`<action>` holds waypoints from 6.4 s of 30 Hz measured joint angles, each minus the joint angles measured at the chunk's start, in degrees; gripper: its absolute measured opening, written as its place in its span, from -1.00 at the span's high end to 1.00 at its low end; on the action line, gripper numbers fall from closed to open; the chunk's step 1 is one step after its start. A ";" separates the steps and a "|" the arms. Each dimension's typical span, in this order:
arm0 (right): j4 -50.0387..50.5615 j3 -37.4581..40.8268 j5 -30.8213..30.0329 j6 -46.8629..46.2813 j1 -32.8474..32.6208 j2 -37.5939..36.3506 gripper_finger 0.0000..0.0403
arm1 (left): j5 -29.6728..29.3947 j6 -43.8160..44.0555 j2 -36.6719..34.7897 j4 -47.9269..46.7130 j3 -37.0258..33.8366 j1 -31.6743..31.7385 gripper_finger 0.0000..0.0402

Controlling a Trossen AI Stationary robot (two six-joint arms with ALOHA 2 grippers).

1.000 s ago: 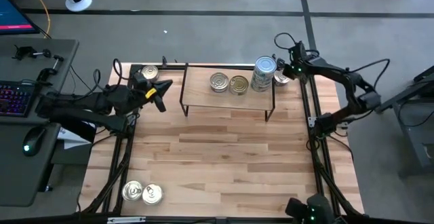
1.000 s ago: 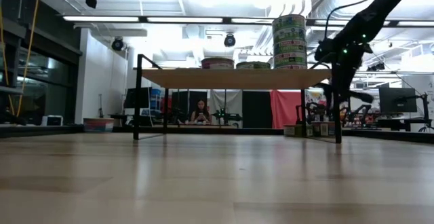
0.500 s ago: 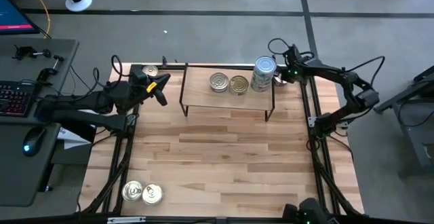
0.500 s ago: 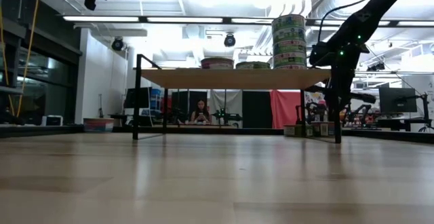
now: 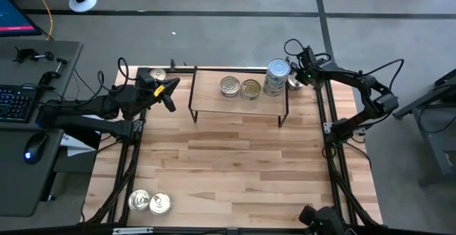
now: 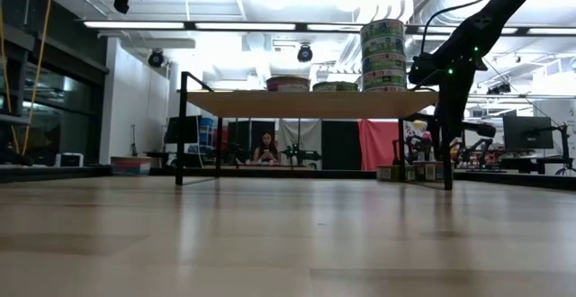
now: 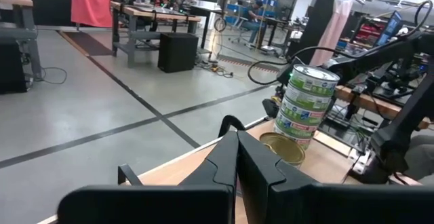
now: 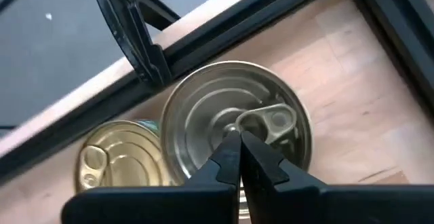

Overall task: Stack canned seafood by type on shelf
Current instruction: Stack the blue pink tuna can on top of the other blue pink tuna can on the shelf

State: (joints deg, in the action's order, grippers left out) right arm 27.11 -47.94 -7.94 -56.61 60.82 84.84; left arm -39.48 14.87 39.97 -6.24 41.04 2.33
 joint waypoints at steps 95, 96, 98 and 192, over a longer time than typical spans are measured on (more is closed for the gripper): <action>37.60 14.05 18.34 18.11 -18.89 -18.45 1.00 | 9.79 4.60 -0.55 -4.96 -0.02 -0.11 1.00; 38.24 14.19 18.58 18.22 -19.30 -18.83 1.00 | 10.79 5.60 -0.64 -5.12 -0.02 -0.16 1.00; 38.43 14.23 18.72 19.13 -20.26 -19.50 1.00 | 11.65 7.58 -0.66 -5.68 -0.02 -0.13 1.00; 4.39 9.45 17.23 -39.95 -96.84 -8.76 1.00 | 26.33 23.04 3.84 -7.98 -0.02 -5.50 1.00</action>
State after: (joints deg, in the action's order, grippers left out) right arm 31.50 -38.49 9.28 -96.56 -36.03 76.07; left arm -13.15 37.91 43.80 -14.22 41.01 -3.17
